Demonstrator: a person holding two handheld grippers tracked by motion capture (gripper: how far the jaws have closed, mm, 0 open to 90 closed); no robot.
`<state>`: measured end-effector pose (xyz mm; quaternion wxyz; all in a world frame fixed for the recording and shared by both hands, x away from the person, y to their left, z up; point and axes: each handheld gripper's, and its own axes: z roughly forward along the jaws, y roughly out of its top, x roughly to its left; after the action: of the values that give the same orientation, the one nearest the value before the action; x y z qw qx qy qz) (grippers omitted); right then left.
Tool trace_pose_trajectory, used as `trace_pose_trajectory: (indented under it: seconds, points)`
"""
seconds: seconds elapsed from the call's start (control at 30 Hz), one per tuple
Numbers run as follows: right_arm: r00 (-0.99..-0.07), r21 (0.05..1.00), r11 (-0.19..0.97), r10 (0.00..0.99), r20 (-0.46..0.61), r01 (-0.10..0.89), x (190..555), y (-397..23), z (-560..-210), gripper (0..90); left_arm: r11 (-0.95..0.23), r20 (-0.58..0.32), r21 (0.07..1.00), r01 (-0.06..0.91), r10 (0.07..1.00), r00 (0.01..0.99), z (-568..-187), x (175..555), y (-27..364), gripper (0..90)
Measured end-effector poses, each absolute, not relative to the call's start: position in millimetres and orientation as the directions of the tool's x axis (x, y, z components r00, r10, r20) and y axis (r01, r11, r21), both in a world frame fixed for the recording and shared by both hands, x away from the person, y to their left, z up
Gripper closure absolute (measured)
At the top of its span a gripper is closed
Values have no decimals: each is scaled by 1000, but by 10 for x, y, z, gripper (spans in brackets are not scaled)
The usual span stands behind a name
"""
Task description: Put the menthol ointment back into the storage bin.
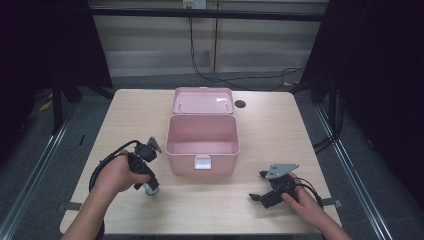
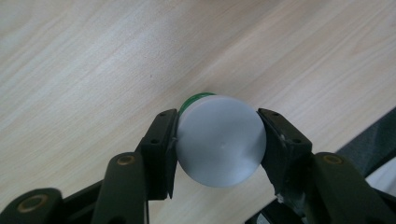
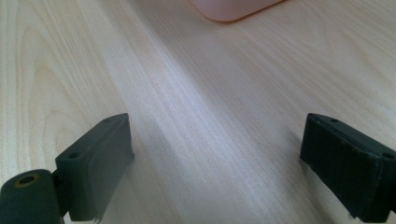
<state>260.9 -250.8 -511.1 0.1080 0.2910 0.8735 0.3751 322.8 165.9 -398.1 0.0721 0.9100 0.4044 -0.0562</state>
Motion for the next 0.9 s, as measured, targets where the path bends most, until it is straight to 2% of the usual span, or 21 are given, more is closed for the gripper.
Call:
trace_pose_trajectory:
  seconds: [0.4,0.9]
  points:
    - [-809,720,550,588,26,423,2612,-2509,-5112,86,-655,-200,66,753,730,653,-3645,3305,1594,501]
    - [-808,720,550,588,26,424,2612,-2509,-5111,86,-637,-197,66,768,746,636,-3259,3459,1514,501]
